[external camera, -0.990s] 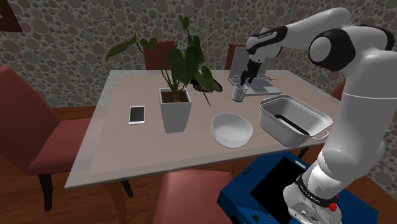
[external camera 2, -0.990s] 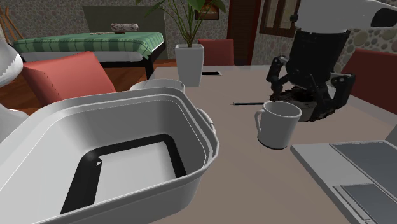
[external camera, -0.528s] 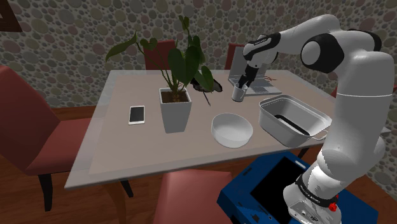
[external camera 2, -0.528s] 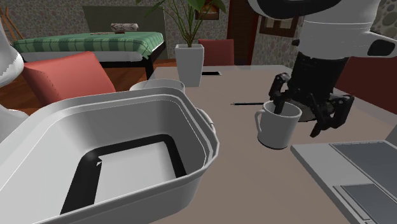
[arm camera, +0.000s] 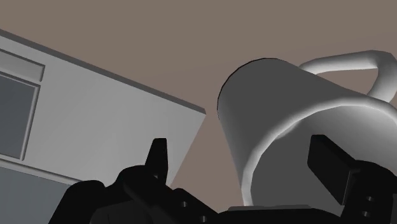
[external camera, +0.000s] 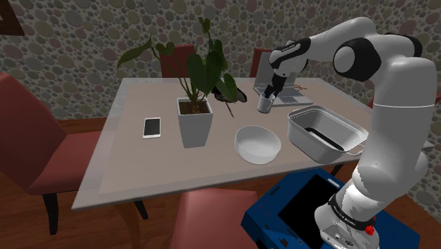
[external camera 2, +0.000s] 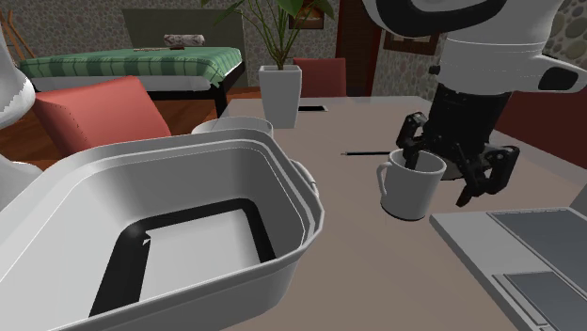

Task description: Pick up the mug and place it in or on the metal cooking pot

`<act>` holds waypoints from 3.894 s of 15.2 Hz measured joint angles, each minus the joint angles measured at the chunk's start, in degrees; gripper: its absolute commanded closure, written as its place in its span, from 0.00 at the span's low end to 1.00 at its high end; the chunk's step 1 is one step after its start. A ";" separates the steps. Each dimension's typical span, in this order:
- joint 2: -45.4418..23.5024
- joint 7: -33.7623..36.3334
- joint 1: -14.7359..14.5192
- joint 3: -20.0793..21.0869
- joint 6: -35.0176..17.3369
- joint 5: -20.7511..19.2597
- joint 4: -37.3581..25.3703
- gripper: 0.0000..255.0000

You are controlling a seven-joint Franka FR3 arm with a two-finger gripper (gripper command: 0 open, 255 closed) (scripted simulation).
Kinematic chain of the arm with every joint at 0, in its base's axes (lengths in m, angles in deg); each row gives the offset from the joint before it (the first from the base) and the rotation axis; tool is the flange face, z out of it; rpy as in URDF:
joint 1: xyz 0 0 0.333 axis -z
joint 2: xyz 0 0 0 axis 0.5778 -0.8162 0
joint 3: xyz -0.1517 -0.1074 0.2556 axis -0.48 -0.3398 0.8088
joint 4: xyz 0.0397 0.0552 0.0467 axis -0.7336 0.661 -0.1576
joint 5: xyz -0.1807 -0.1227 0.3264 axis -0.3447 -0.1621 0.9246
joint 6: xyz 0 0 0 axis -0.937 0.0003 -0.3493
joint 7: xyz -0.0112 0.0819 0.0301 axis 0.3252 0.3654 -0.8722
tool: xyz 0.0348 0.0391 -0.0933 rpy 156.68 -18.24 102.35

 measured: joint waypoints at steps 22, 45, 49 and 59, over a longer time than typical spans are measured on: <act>3.35 1.81 -0.44 -0.79 6.66 -1.87 -3.62 1.00; 5.45 4.43 0.28 -1.60 23.28 -3.63 -18.47 1.00; 5.19 4.69 0.68 -1.69 26.44 -3.60 -21.89 1.00; 20.40 4.65 -1.18 -2.81 24.77 -8.70 -5.91 1.00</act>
